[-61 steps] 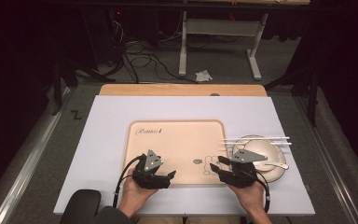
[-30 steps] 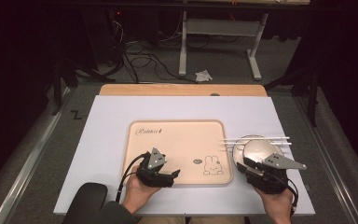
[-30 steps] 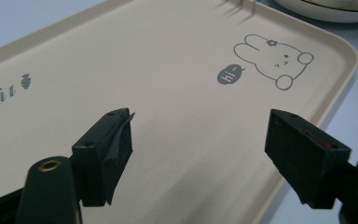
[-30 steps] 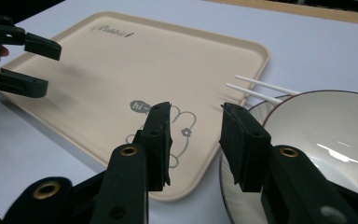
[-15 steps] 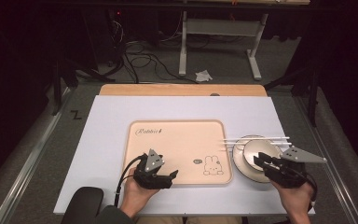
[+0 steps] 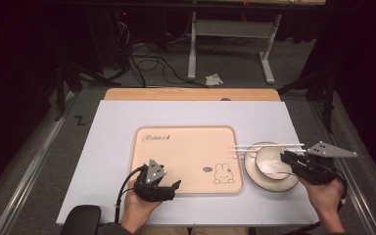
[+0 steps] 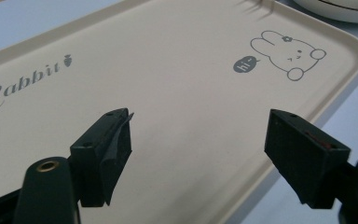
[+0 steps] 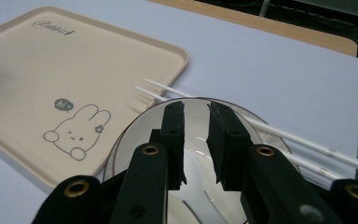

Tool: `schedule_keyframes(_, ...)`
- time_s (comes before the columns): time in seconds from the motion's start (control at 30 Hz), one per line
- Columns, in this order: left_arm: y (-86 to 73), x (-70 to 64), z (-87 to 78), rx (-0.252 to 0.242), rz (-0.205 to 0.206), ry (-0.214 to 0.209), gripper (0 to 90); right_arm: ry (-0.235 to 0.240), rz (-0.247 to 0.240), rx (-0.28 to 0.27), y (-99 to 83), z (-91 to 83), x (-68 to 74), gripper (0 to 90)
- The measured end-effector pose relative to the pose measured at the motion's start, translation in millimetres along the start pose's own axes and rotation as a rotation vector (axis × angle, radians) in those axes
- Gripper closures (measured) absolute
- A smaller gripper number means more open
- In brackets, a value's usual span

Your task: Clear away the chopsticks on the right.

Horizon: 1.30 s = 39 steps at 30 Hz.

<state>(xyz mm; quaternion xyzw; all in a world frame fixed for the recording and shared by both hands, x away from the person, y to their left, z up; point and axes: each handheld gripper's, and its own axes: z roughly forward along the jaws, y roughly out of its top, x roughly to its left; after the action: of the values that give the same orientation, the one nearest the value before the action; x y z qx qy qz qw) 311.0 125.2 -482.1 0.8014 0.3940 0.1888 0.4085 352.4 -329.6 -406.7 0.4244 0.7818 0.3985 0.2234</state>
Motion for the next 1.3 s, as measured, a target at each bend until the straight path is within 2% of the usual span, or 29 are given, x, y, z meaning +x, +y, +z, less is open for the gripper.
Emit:
schedule_keyframes(0.27, -4.6, 1.3, -2.5, 0.01, -0.015, 0.019, 23.3, -0.023, -0.017, 0.032, 8.8, 12.3, -23.0, 77.5)
schedule_keyframes(0.4, -5.0, 1.6, -1.6, 0.009, -0.014, 0.021, 23.0, -0.038, -0.023, 0.058, 10.2, 17.4, -29.8, 77.4)
schedule_keyframes(0.57, -4.8, 2.4, -0.2, 0.013, -0.011, 0.011, 22.7, -0.054, -0.027, 0.068, 12.5, 19.6, -36.9, 77.4)
schedule_keyframes(0.67, -3.0, 3.9, 2.1, 0.011, -0.009, 0.003, 22.5, -0.071, -0.034, 0.095, 15.3, 22.2, -43.5, 76.8)
schedule_keyframes(0.97, 4.6, 3.0, 14.0, 0.01, 0.01, -0.029, 23.7, -0.091, -0.003, 0.149, 15.3, 27.8, -54.0, 73.9)
schedule_keyframes(1.3, 10.7, 2.4, 23.4, 0.016, 0.02, -0.04, 25.0, -0.125, -0.025, 0.21, 15.5, 37.9, -58.0, 72.7)
